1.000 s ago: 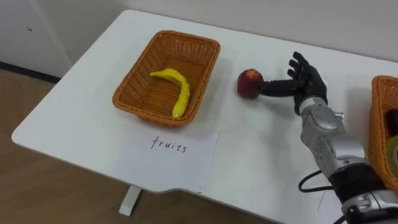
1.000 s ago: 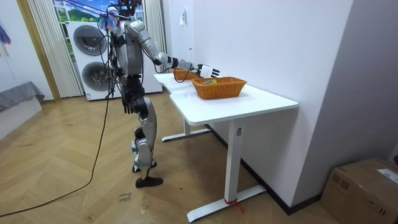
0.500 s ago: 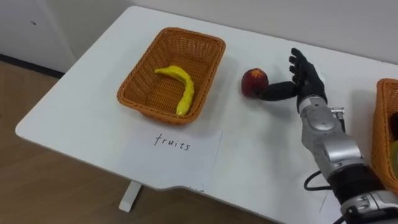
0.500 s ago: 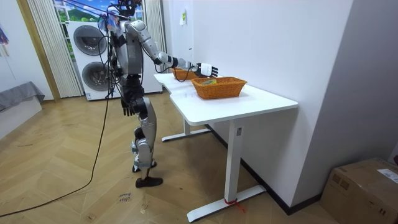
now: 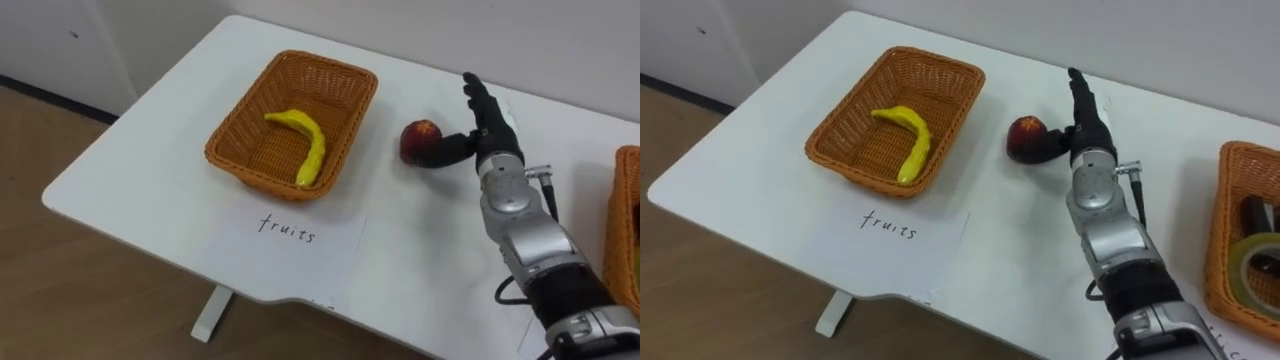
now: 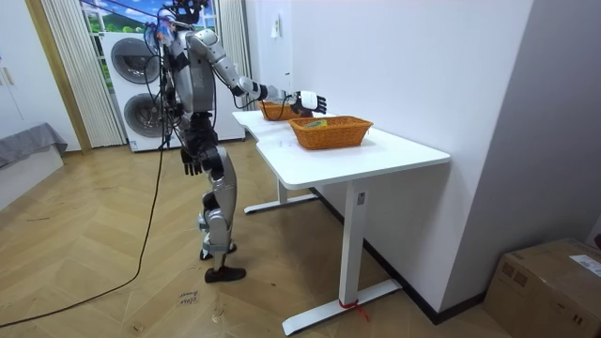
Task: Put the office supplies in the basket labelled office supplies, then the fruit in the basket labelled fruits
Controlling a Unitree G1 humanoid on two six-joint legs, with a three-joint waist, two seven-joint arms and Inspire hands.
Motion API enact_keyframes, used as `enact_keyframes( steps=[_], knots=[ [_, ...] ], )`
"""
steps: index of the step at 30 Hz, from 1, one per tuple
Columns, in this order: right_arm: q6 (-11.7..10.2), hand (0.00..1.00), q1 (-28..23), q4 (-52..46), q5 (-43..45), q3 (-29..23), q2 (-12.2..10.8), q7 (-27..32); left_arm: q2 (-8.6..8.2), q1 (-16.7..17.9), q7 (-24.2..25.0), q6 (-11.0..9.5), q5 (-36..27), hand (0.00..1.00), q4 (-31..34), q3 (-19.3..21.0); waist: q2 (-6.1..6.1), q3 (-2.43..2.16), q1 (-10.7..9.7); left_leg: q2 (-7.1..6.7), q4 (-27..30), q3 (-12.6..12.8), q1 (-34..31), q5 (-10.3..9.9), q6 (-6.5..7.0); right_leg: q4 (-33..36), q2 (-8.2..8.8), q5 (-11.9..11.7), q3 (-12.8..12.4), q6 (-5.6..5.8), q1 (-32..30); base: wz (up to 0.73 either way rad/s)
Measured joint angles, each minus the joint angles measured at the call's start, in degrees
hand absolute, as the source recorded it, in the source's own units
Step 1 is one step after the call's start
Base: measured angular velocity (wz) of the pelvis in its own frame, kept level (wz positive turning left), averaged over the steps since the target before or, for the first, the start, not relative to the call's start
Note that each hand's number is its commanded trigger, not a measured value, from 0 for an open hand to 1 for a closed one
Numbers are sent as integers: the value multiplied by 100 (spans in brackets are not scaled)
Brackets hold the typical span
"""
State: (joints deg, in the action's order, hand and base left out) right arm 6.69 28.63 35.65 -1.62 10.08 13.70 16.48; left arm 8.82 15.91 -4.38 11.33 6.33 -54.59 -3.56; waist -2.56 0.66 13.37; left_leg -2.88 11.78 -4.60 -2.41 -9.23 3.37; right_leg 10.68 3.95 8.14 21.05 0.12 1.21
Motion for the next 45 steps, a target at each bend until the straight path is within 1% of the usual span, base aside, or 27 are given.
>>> enact_keyframes(
  steps=[1,3,6,7,10,11,15,18,20,24,26,29,33,39,42,45],
  knots=[
    [-45,0,0,89,-134,0,13,29,2,-5,3,-10,0,0,2,-1,2,1,-12,-3,0,-14,0,2,3,0,5,0,45,0,9,7],
    [-60,0,4,231,-272,-5,15,67,4,-15,14,-15,0,0,3,0,5,3,-20,-4,0,-16,-6,4,5,1,14,0,58,0,8,5],
    [-60,0,51,373,-302,-4,31,88,3,-3,58,-15,-82,0,33,-6,42,27,-49,-14,16,-34,-47,7,10,0,15,0,131,0,-12,4],
    [-60,0,68,388,-365,-5,75,88,5,15,90,-15,-130,0,67,-5,65,41,-57,-19,29,-38,-65,6,12,-6,6,0,144,1,-14,0],
    [-60,0,69,398,-505,-4,220,87,13,24,110,-15,-192,0,75,-6,85,41,-47,-31,51,-67,-107,3,17,-7,12,3,184,5,-34,6],
    [-60,0,72,398,-512,-4,232,87,14,31,110,-14,-195,0,75,-6,85,40,-46,-31,51,-68,-108,3,17,-7,12,4,187,6,-34,0],
    [-60,0,80,402,-519,-5,256,86,15,80,117,-14,-226,0,76,-6,95,31,-52,-33,50,-83,-99,3,19,-6,11,4,194,7,-27,0],
    [-60,0,80,418,-522,-6,258,80,16,149,116,-10,-229,0,123,-7,118,11,-76,-46,66,-128,-101,5,20,-4,18,4,232,7,-7,7],
    [-60,0,80,445,-517,-14,263,74,15,176,117,-7,-229,0,117,-13,133,-11,-76,-57,84,-163,-101,11,23,2,24,6,253,9,7,8],
    [-60,0,83,457,-519,-14,288,-48,15,212,138,5,-234,0,109,-24,140,-22,-69,-70,86,-176,-115,27,26,5,35,7,251,10,7,2],
    [-60,0,170,564,-524,-16,343,-112,3,210,159,4,-233,0,109,-23,144,-34,-71,-81,95,-184,-186,37,31,8,65,7,255,9,-48,2],
    [-60,0,277,713,-528,-44,443,-124,-7,186,168,-11,-231,0,113,-21,145,-40,-66,-94,97,-190,-256,77,35,35,96,6,269,8,-129,1],
    [-91,0,380,842,-522,-201,459,-112,-7,176,169,-23,-230,0,113,-3,140,-44,-54,-98,95,-190,-319,104,32,95,103,8,269,6,-227,0],
    [-94,0,387,908,-518,-245,465,-105,-8,124,188,-63,-230,0,117,-2,132,-40,-31,-95,95,-178,-357,104,32,102,107,13,253,1,-287,0],
    [-99,0,388,908,-515,-231,464,-114,-8,122,236,-111,-236,0,114,-4,120,-30,-9,-91,97,-177,-343,104,32,102,101,13,243,1,-285,0],
    [-118,0,388,908,-495,-228,464,-118,-7,100,243,-148,-235,0,92,-1,73,15,20,-85,89,-175,-343,103,31,102,93,13,246,0,-285,0]
  ],
)
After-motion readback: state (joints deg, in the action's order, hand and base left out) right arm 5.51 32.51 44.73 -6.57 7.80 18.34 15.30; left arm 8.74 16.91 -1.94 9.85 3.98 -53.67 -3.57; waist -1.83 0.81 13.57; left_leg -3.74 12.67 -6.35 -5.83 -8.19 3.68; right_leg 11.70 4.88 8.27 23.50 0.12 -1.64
